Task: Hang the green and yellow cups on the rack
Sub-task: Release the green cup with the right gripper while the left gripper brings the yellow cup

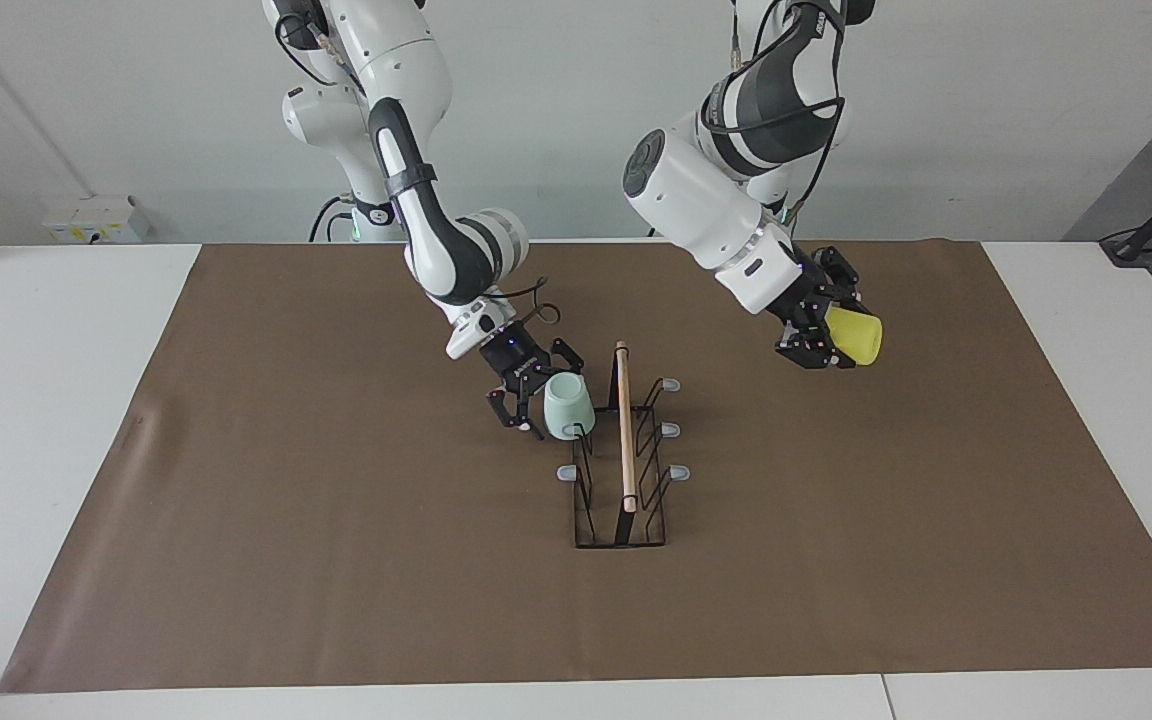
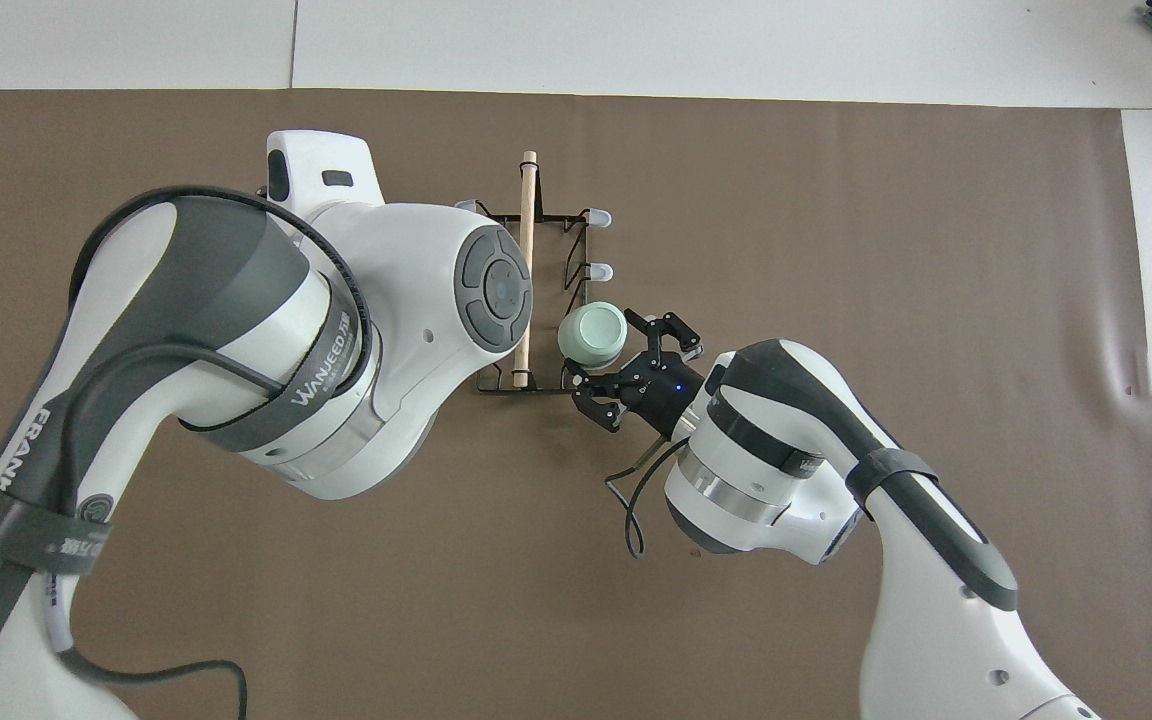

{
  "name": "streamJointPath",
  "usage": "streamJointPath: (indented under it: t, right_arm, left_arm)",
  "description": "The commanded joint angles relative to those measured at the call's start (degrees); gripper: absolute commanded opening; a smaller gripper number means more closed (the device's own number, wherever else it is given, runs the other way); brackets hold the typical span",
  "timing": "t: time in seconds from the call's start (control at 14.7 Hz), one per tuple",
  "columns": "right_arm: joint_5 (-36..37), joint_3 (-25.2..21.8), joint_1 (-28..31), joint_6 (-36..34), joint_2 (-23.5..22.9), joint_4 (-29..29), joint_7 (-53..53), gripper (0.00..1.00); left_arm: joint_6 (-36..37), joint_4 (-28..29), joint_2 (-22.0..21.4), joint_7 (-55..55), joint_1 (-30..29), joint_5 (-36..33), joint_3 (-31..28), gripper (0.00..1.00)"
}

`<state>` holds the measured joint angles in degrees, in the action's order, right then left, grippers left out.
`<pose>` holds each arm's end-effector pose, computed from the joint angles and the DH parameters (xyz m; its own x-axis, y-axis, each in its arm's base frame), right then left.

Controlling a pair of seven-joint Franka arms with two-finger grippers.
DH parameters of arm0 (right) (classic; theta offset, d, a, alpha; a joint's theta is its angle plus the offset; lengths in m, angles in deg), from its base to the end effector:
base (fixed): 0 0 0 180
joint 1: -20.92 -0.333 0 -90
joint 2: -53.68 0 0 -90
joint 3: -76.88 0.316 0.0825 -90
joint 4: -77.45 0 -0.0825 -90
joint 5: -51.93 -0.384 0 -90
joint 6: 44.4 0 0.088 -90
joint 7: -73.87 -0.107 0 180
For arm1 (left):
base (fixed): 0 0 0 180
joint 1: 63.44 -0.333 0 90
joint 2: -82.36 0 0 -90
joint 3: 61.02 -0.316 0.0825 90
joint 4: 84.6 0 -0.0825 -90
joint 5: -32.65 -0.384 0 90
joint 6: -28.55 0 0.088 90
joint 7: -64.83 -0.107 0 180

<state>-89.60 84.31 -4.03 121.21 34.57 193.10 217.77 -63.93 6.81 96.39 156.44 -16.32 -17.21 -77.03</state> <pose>0.5007 0.2726 0.2718 0.4674 0.2801 0.8385 0.6428 -0.7588 -0.1048 0.5619 -0.2671 0.5187 0.4553 0.4175 0.7864 0.8326 -0.5126 -0.2099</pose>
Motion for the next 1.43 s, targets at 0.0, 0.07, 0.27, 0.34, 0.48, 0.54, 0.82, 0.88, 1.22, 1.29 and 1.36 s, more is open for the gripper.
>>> streamJointPath:
  t: [0.0,0.07,0.27,0.34,0.48,0.54,0.82,0.88,1.22,1.29,1.36]
  right_arm:
    - [0.47,1.34,0.78,6.02,0.91,0.01,0.69,1.0]
    - [0.38,2.49,0.87,8.14,1.35,0.01,-0.88,1.0]
    - [0.38,3.29,0.78,11.32,2.23,0.45,-1.6,1.0]
    - [0.38,3.29,0.78,11.58,2.24,0.63,-1.43,1.0]
    - [0.81,3.2,0.95,12.2,2.15,0.8,0.93,1.0]
    - [1.86,3.2,1.65,12.2,2.15,0.8,3.65,1.0]
    - [11.15,3.2,3.94,12.29,1.71,0.71,6.66,1.0]
    - [15.89,3.2,5.34,12.29,1.53,0.71,6.66,1.0]
    - [36.37,3.2,11.93,8.61,1.36,0.45,6.66,1.0]
    - [39.2,3.2,13.42,6.77,1.36,0.45,6.66,1.0]
    - [41.23,3.2,14.65,5.1,1.44,0.54,6.66,1.0]
  left_arm:
    - [-4.79,4.56,-2.87,6.72,1.05,-1.99,-0.51,0.0]
    - [-6.2,6.48,-3.39,8.48,1.57,-2.08,-0.6,0.0]
    - [-8.15,9.65,-4.01,11.93,3.59,-2.86,-0.6,0.0]
    - [-7.8,10.97,-3.84,12.36,4.64,-4.26,-0.6,0.0]
    - [-7.54,11.6,-3.4,13.68,6.05,-5.42,-0.51,0.0]
    - [-7.62,11.6,-3.13,13.95,6.41,-5.5,-0.51,0.0]
    - [-7.97,11.6,-2.34,15.44,7.2,-6.3,-0.42,0.0]
    - [-8.24,11.6,-2.34,15.88,7.29,-6.3,-0.42,0.0]
    - [-10.17,11.16,2.3,17.37,8.08,-6.56,-0.42,0.0]
    - [-10.09,11.07,3.1,17.9,8.43,-6.56,-0.42,0.0]
    - [-10.09,11.07,3.2,17.99,9.82,-6.3,-0.42,0.0]
